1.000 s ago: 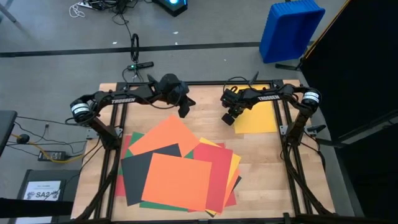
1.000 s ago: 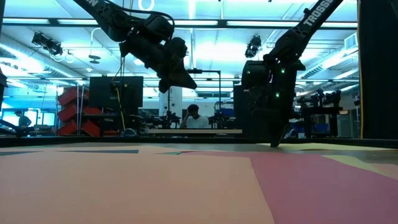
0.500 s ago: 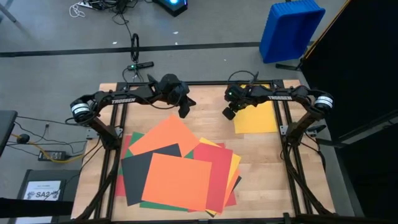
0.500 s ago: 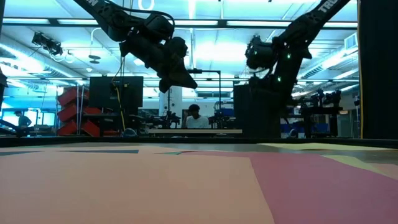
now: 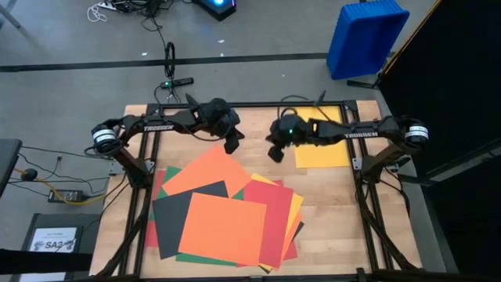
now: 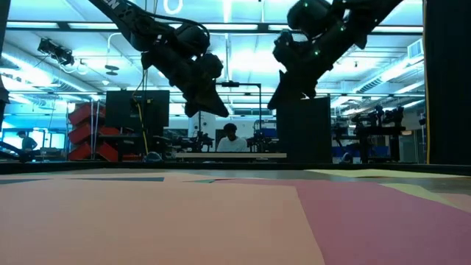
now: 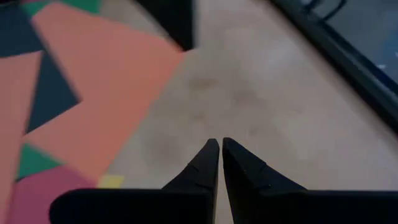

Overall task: Organize paper
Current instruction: Move the orange colored paper to the bottom right of the table

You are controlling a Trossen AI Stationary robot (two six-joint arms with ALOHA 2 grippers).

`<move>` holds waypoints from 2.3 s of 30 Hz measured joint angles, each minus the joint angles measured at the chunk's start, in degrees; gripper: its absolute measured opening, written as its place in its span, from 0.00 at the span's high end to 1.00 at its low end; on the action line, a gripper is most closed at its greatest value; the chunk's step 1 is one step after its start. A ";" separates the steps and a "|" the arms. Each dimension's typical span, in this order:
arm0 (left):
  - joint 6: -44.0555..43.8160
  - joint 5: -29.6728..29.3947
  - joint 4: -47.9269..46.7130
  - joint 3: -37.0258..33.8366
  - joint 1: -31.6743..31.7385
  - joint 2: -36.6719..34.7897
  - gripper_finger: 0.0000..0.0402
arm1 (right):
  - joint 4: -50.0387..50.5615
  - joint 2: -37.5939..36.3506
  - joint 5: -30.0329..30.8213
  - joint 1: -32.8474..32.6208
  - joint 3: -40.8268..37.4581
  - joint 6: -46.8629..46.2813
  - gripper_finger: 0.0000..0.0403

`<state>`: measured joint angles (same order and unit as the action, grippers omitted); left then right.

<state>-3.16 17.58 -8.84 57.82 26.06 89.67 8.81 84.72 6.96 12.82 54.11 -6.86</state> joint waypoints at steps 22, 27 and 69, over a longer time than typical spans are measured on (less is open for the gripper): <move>-24.94 -30.94 -11.36 0.00 -38.41 -4.20 1.00 | -7.66 0.52 10.03 -29.55 -6.77 -22.93 0.90; -33.93 -39.38 -9.71 0.00 -47.90 -3.62 1.00 | -10.27 0.54 13.97 -36.68 -8.95 -26.73 0.78; -60.19 -35.88 -17.46 0.00 -59.54 10.80 1.00 | -13.39 16.98 8.10 -33.31 -6.95 -36.85 0.39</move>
<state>-63.35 -18.30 -26.30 57.82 -33.48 100.47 -4.58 101.70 15.06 -20.49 47.16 -43.71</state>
